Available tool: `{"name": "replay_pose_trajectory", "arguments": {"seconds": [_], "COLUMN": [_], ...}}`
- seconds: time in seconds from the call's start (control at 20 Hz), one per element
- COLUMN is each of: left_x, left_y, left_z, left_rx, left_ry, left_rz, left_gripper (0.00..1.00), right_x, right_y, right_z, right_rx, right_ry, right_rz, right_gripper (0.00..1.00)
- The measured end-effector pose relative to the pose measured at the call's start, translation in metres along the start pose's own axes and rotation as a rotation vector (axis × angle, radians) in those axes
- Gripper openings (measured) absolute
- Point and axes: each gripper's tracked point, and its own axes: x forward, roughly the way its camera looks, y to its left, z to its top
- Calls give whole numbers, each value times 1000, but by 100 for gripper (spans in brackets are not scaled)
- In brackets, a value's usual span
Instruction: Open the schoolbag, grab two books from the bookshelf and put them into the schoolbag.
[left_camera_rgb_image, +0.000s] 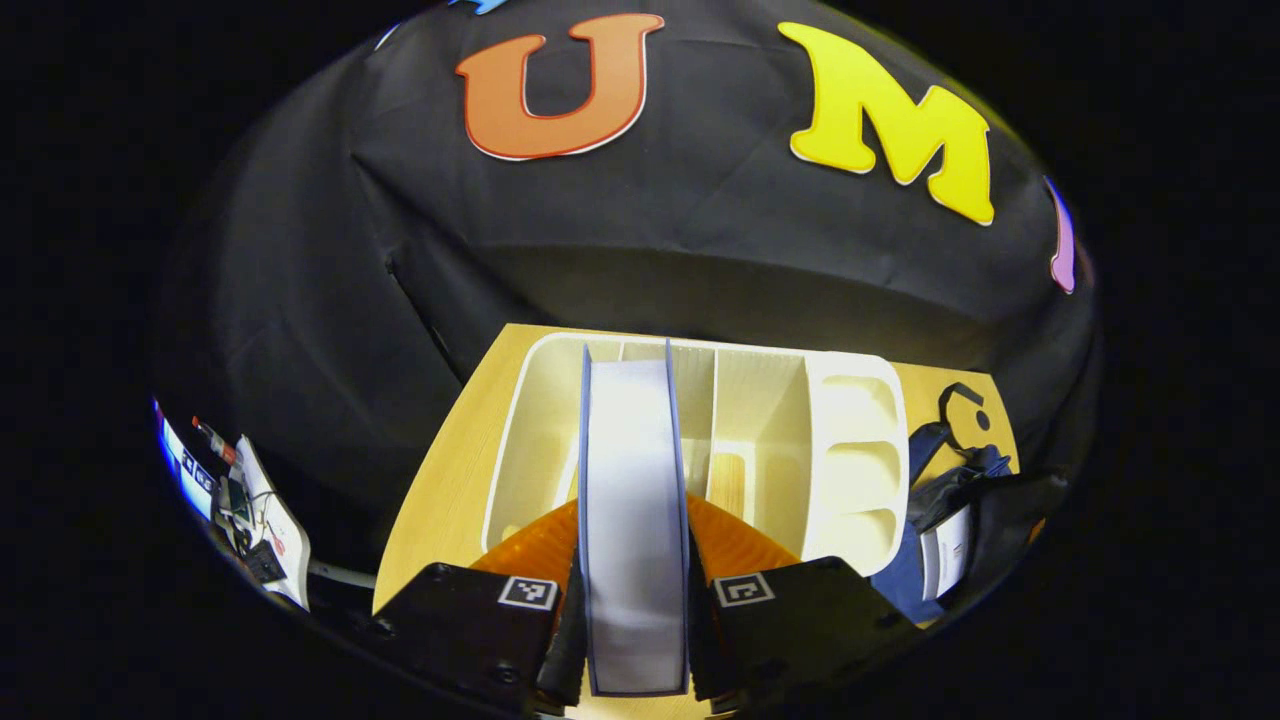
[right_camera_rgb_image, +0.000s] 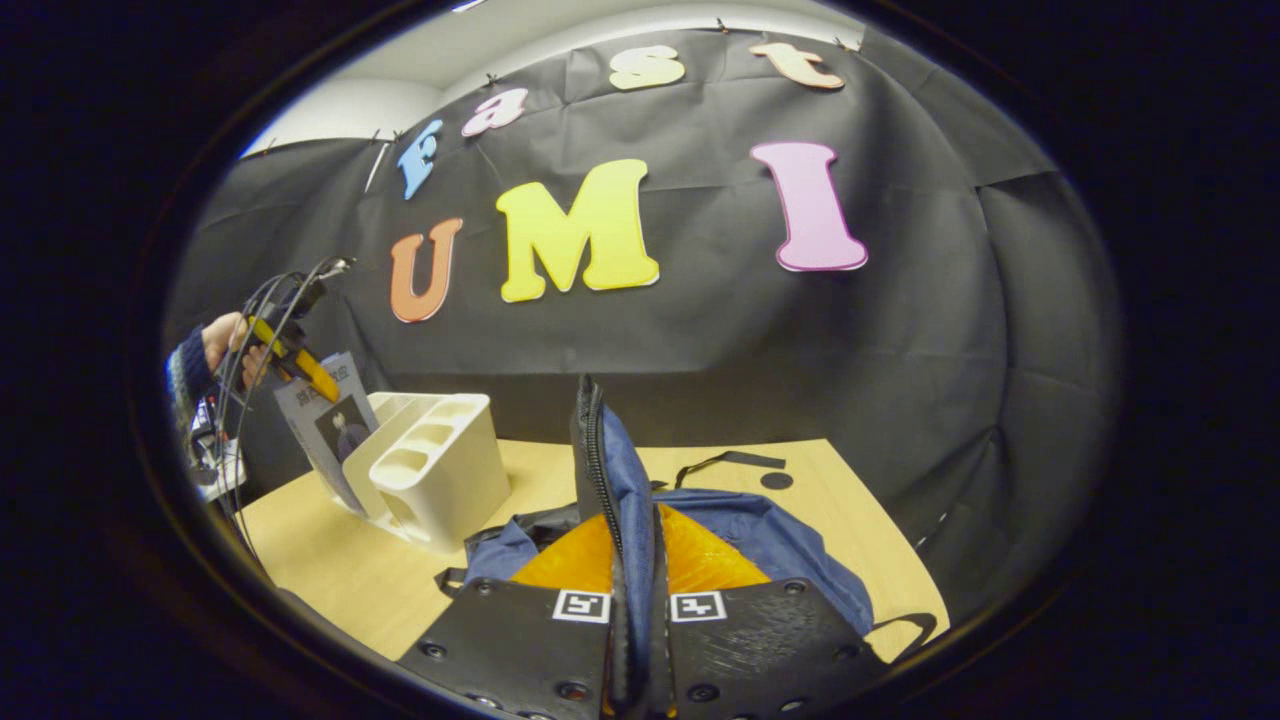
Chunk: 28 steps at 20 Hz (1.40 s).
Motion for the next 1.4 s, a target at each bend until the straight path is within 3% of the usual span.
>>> {"name": "replay_pose_trajectory", "arguments": {"seconds": [0.45, 0.5, 0.7, 0.85, 1.1, 1.4], "left_x": [-106, -112, -120, -121, -124, -117], "left_y": [23, 29, 40, 27, -1, -62], "left_z": [-58, -65, -92, -120, -158, -200], "left_rx": [-241, -261, -384, -516, -649, -712], "left_ry": [-115, -111, -111, -87, -70, 20], "left_rz": [-122, -118, -138, -209, -313, -460], "left_gripper": [43, 46, 42, 43, 43, 43], "right_x": [5, 5, 5, 5, 5, 0], "right_y": [3, 4, 4, 6, 10, 7], "right_z": [-6, -5, -4, -6, -7, -9], "right_rx": [8, 7, -1, -19, -30, 10], "right_ry": [12, 12, 15, 28, 36, 57], "right_rz": [-2, -1, 1, 7, 22, 32], "right_gripper": [7, 7, 7, 7, 7, 7]}}
